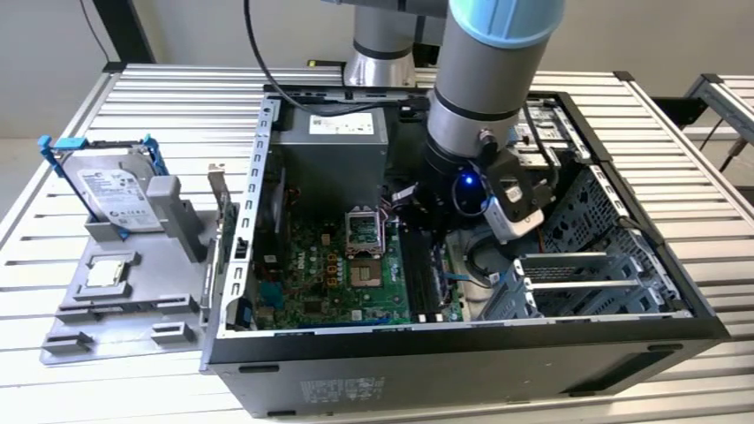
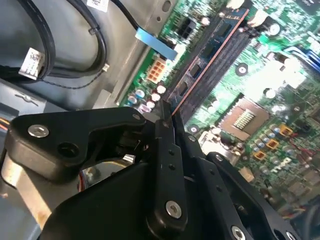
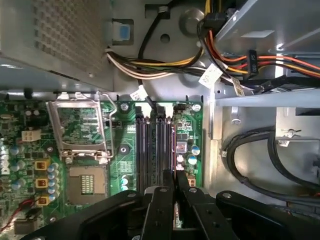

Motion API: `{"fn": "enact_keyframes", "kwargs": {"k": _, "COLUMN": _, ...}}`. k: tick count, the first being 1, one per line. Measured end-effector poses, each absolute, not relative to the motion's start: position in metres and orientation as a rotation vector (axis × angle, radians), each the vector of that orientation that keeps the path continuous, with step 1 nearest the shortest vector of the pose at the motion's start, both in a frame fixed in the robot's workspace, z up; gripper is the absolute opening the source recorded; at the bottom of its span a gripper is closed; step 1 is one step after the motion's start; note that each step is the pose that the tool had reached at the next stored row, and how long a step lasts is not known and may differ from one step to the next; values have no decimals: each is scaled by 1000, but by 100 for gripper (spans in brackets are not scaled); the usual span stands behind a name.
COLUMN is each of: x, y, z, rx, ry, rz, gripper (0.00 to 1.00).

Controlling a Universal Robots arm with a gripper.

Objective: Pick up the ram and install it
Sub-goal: 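Insert the ram into the slot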

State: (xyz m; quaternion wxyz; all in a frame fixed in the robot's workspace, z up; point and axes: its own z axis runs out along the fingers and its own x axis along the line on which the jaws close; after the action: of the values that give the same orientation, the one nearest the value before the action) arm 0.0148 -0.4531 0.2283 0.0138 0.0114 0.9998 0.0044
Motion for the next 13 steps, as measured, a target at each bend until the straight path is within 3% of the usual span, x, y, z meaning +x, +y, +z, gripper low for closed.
{"fn": "enact_keyframes", "kwargs": {"k": 13, "x": 12, "y": -453, "z": 219, "rx": 35, "ry": 3114, "rz": 14, "gripper": 0}}
